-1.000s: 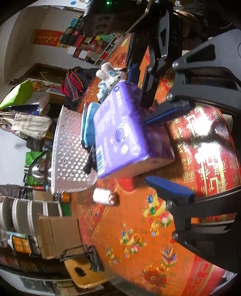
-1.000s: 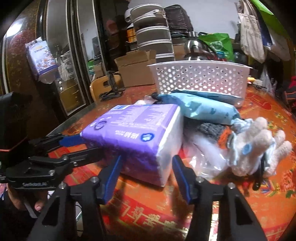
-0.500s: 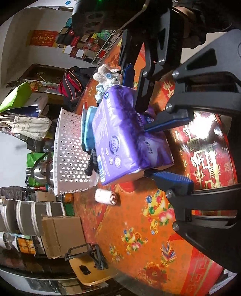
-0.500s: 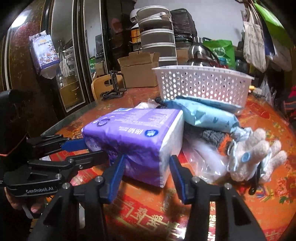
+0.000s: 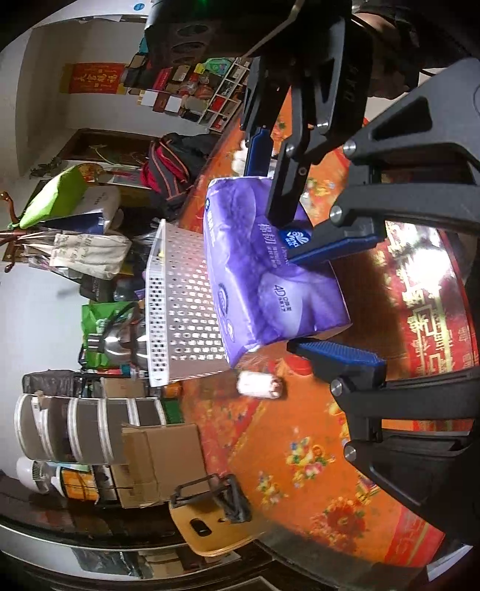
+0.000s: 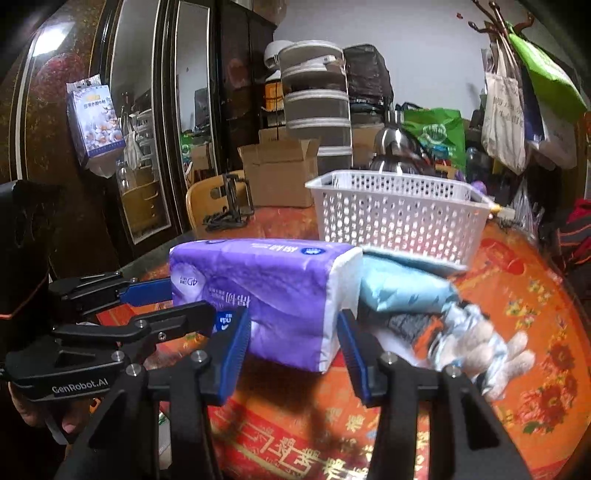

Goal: Organize soft objects
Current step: 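Carry the purple tissue pack into the white basket and release it, then reach to the white fuzzy glove and grasp it with the right tool, then carry the white fuzzy glove into the basket and release it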

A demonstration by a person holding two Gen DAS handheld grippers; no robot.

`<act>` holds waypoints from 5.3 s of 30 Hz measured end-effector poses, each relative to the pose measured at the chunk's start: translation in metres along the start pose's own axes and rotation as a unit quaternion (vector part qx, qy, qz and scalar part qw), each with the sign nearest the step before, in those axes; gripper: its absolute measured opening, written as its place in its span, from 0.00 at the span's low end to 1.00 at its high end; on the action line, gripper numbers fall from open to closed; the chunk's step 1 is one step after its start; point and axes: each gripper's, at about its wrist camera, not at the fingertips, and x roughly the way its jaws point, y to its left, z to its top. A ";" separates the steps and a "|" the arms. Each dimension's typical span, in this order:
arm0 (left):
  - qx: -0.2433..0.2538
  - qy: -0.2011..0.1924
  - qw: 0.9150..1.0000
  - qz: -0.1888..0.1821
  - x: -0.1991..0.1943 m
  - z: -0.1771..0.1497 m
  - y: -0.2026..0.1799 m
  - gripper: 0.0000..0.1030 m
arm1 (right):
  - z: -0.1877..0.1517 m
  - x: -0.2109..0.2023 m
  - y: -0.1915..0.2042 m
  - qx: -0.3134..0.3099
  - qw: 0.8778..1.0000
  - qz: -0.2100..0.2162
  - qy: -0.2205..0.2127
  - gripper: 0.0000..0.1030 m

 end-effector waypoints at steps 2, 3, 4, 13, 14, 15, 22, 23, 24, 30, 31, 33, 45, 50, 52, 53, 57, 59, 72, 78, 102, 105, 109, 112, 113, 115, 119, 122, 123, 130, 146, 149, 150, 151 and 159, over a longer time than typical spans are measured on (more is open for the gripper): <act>0.001 -0.008 1.000 0.001 -0.004 0.008 -0.002 0.38 | 0.008 -0.005 -0.001 -0.002 1.000 -0.001 -0.008 0.46; 0.002 -0.013 1.000 0.002 -0.007 0.013 -0.003 0.38 | 0.012 -0.006 -0.002 -0.004 1.000 -0.001 -0.012 0.46; 0.001 -0.017 1.000 0.002 -0.008 0.018 -0.004 0.38 | 0.015 -0.008 -0.002 -0.006 1.000 -0.002 -0.015 0.46; 0.015 -0.052 0.999 0.002 -0.010 0.074 -0.010 0.38 | 0.069 -0.013 -0.022 -0.023 0.999 -0.017 -0.041 0.46; 0.015 -0.054 0.998 0.000 -0.008 0.081 -0.010 0.38 | 0.079 -0.012 -0.026 -0.024 0.999 -0.018 -0.043 0.46; 0.017 -0.057 0.998 -0.002 -0.005 0.091 -0.010 0.38 | 0.085 -0.010 -0.030 -0.022 0.999 -0.018 -0.045 0.46; 0.031 -0.064 0.997 -0.015 0.031 0.173 -0.006 0.38 | 0.155 0.016 -0.078 -0.004 0.999 -0.028 -0.040 0.46; 0.031 -0.063 0.997 -0.017 0.038 0.182 -0.005 0.38 | 0.160 0.020 -0.082 -0.004 0.999 -0.028 -0.036 0.46; 0.035 -0.061 0.997 -0.019 0.047 0.193 -0.004 0.38 | 0.168 0.027 -0.091 0.003 0.999 -0.026 -0.030 0.46; 0.023 -0.033 0.999 -0.037 0.108 0.247 0.012 0.38 | 0.200 0.069 -0.136 0.028 0.999 -0.029 0.002 0.46; 0.024 -0.028 0.999 -0.036 0.118 0.254 0.013 0.38 | 0.203 0.076 -0.141 0.028 0.999 -0.029 0.009 0.46; 0.027 -0.014 0.999 -0.035 0.139 0.264 0.015 0.38 | 0.205 0.088 -0.153 0.045 0.999 -0.026 0.015 0.46; -0.037 0.096 0.994 -0.030 0.274 0.277 0.051 0.38 | 0.189 0.192 -0.197 0.073 0.990 -0.019 0.121 0.46; -0.063 0.126 0.990 -0.028 0.307 0.266 0.063 0.38 | 0.185 0.211 -0.205 0.074 0.987 -0.021 0.142 0.46; -0.074 0.136 0.988 -0.029 0.316 0.265 0.068 0.37 | 0.182 0.218 -0.209 0.075 0.986 -0.024 0.150 0.45; -0.077 0.140 0.987 -0.029 0.318 0.263 0.070 0.38 | 0.181 0.221 -0.210 0.075 0.985 -0.027 0.153 0.41; -0.103 0.137 0.985 -0.014 0.325 0.259 0.082 0.59 | 0.181 0.217 -0.218 0.082 0.985 -0.060 0.136 0.44; -0.105 0.126 0.986 -0.012 0.320 0.260 0.087 0.74 | 0.181 0.211 -0.222 0.091 0.985 -0.065 0.130 0.55; -0.083 0.102 0.991 0.005 0.286 0.259 0.079 0.76 | 0.175 0.189 -0.221 0.094 0.986 -0.073 0.116 0.64; -0.077 0.071 0.994 0.023 0.237 0.246 0.074 0.80 | 0.167 0.150 -0.213 0.104 0.988 -0.079 0.084 0.65; -0.121 0.078 0.989 0.021 0.110 0.053 0.031 0.81 | -0.005 -0.007 -0.159 0.124 0.988 -0.078 0.054 0.68; -0.123 0.071 0.990 0.021 0.108 0.041 0.014 0.81 | -0.022 -0.023 -0.163 0.134 0.987 -0.080 0.049 0.68; -0.118 0.063 0.991 0.018 0.103 0.030 -0.014 0.81 | -0.033 -0.036 -0.175 0.142 0.985 -0.083 0.045 0.68; -0.099 0.064 0.993 0.011 0.106 0.034 -0.041 0.81 | -0.036 -0.045 -0.185 0.146 0.985 -0.081 0.038 0.68; -0.093 0.065 0.994 0.002 0.106 0.036 -0.052 0.81 | -0.037 -0.049 -0.188 0.148 0.985 -0.078 0.035 0.68; -0.076 0.064 0.995 -0.001 0.109 0.039 -0.071 0.81 | -0.038 -0.052 -0.193 0.150 0.986 -0.067 0.033 0.68; -0.053 0.067 0.996 -0.006 0.117 0.043 -0.105 0.81 | -0.038 -0.051 -0.197 0.146 0.987 -0.057 0.037 0.65; -0.044 0.063 0.997 -0.005 0.120 0.045 -0.126 0.81 | -0.038 -0.050 -0.198 0.142 0.988 -0.046 0.041 0.52; -0.041 0.065 0.997 -0.007 0.122 0.046 -0.132 0.81 | -0.039 -0.051 -0.200 0.141 0.988 -0.044 0.042 0.51; -0.017 0.068 0.998 -0.001 0.130 0.046 -0.170 0.76 | -0.043 -0.050 -0.206 0.145 0.988 -0.026 0.046 0.46; 0.000 0.078 0.996 -0.033 0.146 0.046 -0.168 0.17 | -0.038 -0.021 -0.192 0.129 0.989 -0.011 0.070 0.12; -0.009 0.073 0.996 -0.043 0.145 0.047 -0.160 0.16 | -0.037 -0.024 -0.189 0.126 0.990 -0.020 0.066 0.11; -0.012 0.070 0.996 -0.048 0.144 0.048 -0.156 0.15 | -0.037 -0.026 -0.188 0.126 0.990 -0.019 0.063 0.11; -0.014 0.069 0.996 -0.052 0.143 0.048 -0.153 0.15 | -0.037 -0.029 -0.187 0.125 0.990 -0.019 0.061 0.11; -0.033 0.054 0.993 -0.098 0.125 0.051 -0.126 0.15 | -0.019 -0.049 -0.168 0.101 0.994 -0.024 0.032 0.10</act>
